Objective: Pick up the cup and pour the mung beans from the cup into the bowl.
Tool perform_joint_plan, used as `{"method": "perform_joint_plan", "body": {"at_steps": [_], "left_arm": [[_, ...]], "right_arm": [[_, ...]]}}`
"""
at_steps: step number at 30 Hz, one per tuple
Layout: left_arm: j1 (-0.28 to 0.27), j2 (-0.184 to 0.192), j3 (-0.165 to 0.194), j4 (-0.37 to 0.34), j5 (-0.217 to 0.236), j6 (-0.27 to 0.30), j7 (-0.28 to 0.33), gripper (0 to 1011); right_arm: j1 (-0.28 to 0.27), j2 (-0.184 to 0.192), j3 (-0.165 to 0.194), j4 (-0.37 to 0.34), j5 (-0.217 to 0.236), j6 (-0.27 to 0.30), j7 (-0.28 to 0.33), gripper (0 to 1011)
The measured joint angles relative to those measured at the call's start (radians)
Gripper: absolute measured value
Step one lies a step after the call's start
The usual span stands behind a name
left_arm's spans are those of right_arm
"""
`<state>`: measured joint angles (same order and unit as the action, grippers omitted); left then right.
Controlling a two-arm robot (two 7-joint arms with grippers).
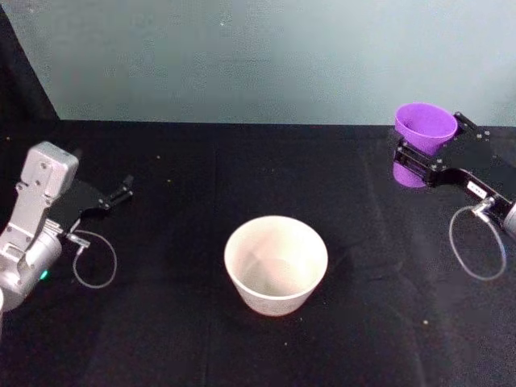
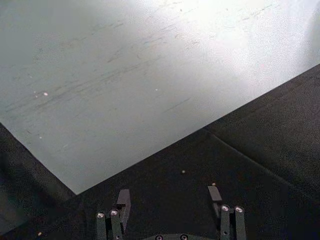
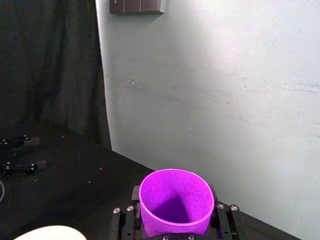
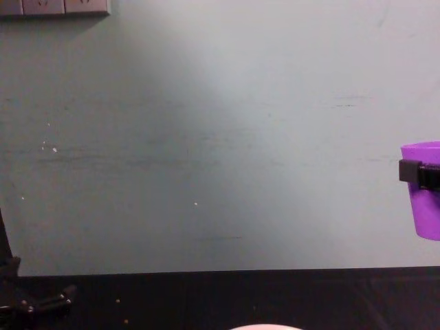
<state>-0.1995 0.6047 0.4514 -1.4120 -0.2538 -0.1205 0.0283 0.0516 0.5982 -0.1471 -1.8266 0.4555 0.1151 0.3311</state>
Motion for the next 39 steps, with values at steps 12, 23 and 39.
{"method": "perform_joint_plan", "body": {"at_steps": [12, 23, 39], "left_arm": [[0.000, 0.000, 0.000, 0.000, 0.000, 0.000, 0.000, 1011], [0.000, 0.000, 0.000, 0.000, 0.000, 0.000, 0.000, 1011], [0.000, 0.000, 0.000, 0.000, 0.000, 0.000, 0.000, 1011]], "right_arm": [[0.004, -0.001, -0.005, 0.007, -0.003, -0.001, 0.000, 742], [0.005, -0.002, -0.006, 0.009, -0.005, -0.001, 0.000, 743], [0.006, -0.002, -0.008, 0.011, -0.005, -0.002, 0.000, 743]]}}
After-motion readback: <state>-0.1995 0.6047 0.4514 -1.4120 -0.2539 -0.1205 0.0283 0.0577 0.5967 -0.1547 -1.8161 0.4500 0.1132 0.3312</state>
